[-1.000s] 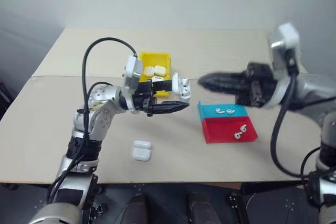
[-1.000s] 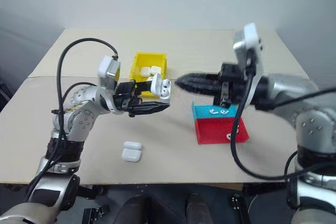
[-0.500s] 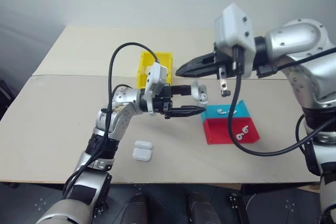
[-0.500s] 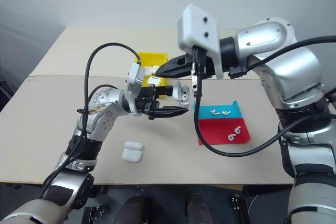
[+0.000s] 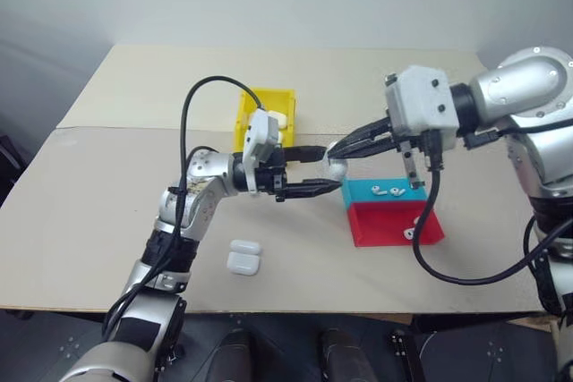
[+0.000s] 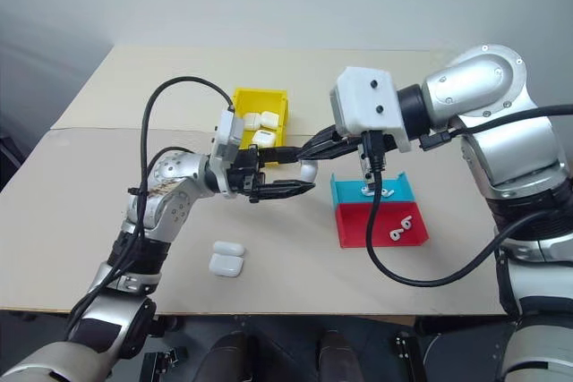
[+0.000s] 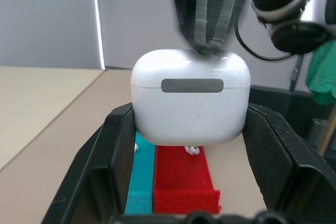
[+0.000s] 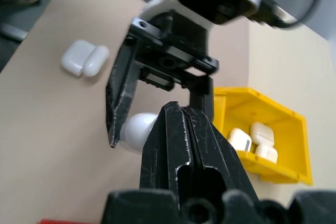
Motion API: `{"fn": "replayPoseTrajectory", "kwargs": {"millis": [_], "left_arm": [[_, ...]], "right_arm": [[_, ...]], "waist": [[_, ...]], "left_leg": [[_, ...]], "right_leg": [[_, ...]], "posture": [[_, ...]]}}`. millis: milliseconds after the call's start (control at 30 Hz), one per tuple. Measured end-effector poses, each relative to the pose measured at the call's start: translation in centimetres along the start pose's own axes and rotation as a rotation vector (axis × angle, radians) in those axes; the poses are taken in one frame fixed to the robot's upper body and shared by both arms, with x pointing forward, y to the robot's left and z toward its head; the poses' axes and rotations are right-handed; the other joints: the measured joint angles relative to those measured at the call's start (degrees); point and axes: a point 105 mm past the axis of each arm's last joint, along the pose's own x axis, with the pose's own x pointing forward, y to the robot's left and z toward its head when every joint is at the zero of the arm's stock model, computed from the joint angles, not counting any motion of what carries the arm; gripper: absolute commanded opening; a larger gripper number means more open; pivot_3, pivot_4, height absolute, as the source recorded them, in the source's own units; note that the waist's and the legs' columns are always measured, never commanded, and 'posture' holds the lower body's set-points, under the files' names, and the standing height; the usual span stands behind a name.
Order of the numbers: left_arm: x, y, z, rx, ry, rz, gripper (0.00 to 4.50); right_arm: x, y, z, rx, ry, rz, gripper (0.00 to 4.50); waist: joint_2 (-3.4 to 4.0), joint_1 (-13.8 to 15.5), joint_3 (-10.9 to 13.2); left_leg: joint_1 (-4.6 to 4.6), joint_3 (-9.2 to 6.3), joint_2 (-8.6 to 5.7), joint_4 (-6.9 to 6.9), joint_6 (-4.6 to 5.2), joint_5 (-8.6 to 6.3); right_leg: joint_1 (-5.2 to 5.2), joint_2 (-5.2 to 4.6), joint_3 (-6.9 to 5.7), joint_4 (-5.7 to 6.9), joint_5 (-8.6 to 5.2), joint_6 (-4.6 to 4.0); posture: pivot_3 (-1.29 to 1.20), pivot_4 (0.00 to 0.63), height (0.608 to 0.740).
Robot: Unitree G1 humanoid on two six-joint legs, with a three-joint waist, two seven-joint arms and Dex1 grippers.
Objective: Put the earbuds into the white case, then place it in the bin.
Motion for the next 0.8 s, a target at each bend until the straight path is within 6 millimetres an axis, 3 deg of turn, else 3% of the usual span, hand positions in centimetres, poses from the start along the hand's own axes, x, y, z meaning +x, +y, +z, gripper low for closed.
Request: {"fn": "replayPoseTrajectory", "kwargs": {"millis": [67, 167, 233, 333, 433, 600, 767, 800], "left_arm": [[0.0, 0.2, 0.8, 0.038, -0.022, 0.043, 2.77], [-0.3, 1.4, 1.5, 0.083, -0.033, 0.198, 2.77], [-1.1, 3.5, 1.6, 0.076, -0.051, 0.407, 2.77], [-2.6, 6.3, 1.6, 0.095, -0.039, 0.697, 2.77], [-3.5, 9.2, 0.2, 0.106, 0.079, 0.915, 2.77], [-4.1, 12.9, -3.4, 0.084, 0.275, 1.113, 2.77], [-4.1, 15.0, -5.0, 0.08, 0.38, 1.22, 2.77], [-4.1, 15.2, -5.1, 0.084, 0.391, 1.224, 3.12]], "right_arm": [[-0.5, -1.4, 0.2, 0.116, -0.066, -0.135, 0.01], [-3.0, -2.7, 0.1, 0.275, -0.15, -0.334, 0.01], [-4.1, -2.1, -1.4, 0.349, -0.134, -0.443, 0.01], [-3.8, 0.0, -4.3, 0.445, -0.041, -0.509, 0.01], [-2.8, 1.4, -5.0, 0.473, -0.002, -0.544, 0.01], [-1.6, 2.6, -4.6, 0.463, 0.019, -0.559, 0.01], [-1.5, 3.3, -4.7, 0.462, 0.048, -0.546, 0.01], [-1.6, 3.3, -4.7, 0.46, 0.056, -0.549, 0.0]], "waist": [[0.0, 0.09, 0.0], [-0.01, 0.84, -0.01], [-0.03, 1.42, -0.02], [-0.03, 1.39, -0.02], [-0.03, 1.12, -0.02], [-0.03, 0.88, -0.02], [-0.04, 0.93, -0.01], [-0.04, 0.93, -0.01]], "left_leg": [[0.0, -0.01, -0.01, 0.0, -0.01, 0.0], [0.0, -0.05, -0.01, 0.0, 0.0, 0.0], [-0.05, -0.12, -0.03, 0.03, 0.01, -0.01], [-0.05, -0.1, -0.07, 0.03, 0.01, 0.0], [0.0, -0.14, -0.11, 0.03, 0.0, 0.0], [0.02, -0.16, -0.16, 0.02, 0.0, 0.0], [-0.11, -0.17, -0.18, -0.02, 0.01, 0.0], [-0.13, -0.16, -0.18, -0.04, 0.01, -0.01]], "right_leg": [[0.0, -0.01, 0.0, 0.03, 0.0, 0.0], [0.09, -0.03, -0.04, 0.0, 0.0, 0.01], [0.12, -0.05, -0.12, -0.04, 0.02, 0.03], [0.09, -0.07, -0.07, -0.09, 0.03, 0.06], [0.08, -0.05, -0.06, 0.01, 0.03, 0.06], [0.11, -0.05, -0.06, 0.0, 0.04, 0.07], [0.08, -0.07, -0.07, -0.22, 0.05, 0.09], [0.07, -0.07, -0.07, -0.23, 0.05, 0.1]], "posture": [[0.0, 0.15, 0.74], [0.0, 0.15, 0.74], [0.0, 0.15, 0.74], [0.0, 0.15, 0.74], [0.0, 0.15, 0.74], [0.0, 0.15, 0.74], [0.0, 0.15, 0.74], [0.0, 0.15, 0.74]]}}
